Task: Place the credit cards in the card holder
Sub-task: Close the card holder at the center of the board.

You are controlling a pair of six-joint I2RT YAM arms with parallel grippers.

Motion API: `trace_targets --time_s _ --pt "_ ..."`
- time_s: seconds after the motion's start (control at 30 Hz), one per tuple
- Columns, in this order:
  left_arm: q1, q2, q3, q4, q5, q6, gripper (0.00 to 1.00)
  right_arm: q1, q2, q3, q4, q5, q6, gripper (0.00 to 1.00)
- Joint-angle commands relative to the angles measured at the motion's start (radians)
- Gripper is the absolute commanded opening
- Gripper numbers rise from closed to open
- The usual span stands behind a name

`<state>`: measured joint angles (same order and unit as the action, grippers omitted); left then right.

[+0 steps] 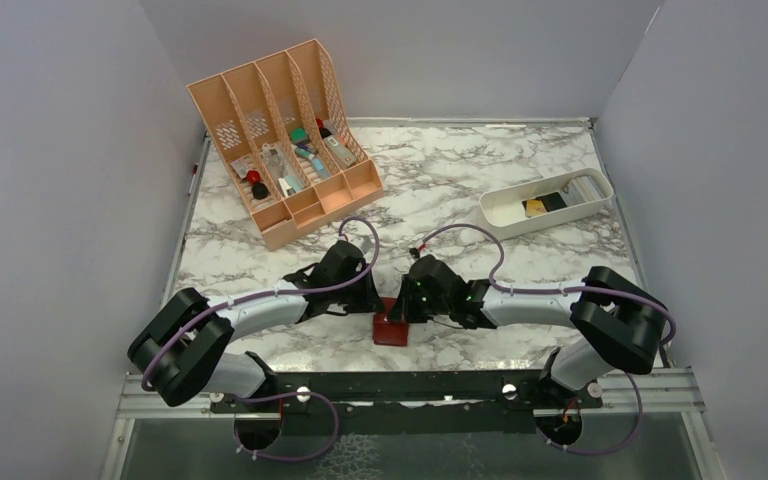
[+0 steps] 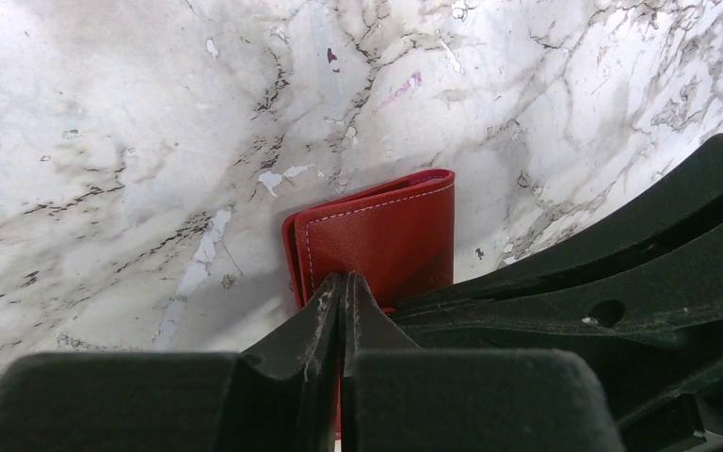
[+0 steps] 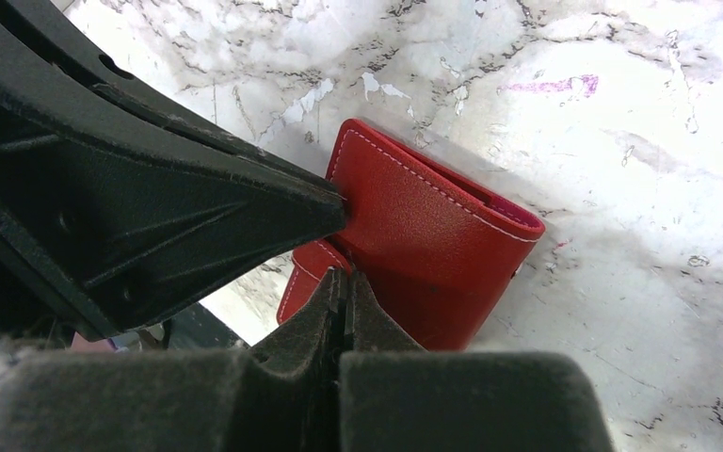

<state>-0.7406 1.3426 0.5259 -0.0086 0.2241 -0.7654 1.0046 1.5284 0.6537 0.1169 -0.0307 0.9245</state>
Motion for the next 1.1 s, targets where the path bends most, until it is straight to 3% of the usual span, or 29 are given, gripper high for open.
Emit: trace_targets --time_s 0.0,0.5,1.07 --pt "0.002 -0.021 -0.017 -0.009 -0.006 0.008 0.05 -0.016 0.01 0.032 -0.018 0.05 -0.018 0.01" --pt "0.001 -0.047 -0.024 -0.002 0.019 -0.011 0.06 -0.034 0.096 0.071 -0.125 0.067 -0.068 0.01" --pt "0.001 -0.172 -0.014 -0.126 -0.049 -0.02 0.1 -0.034 0.16 0.151 -0.3 0.118 -0.1 0.01"
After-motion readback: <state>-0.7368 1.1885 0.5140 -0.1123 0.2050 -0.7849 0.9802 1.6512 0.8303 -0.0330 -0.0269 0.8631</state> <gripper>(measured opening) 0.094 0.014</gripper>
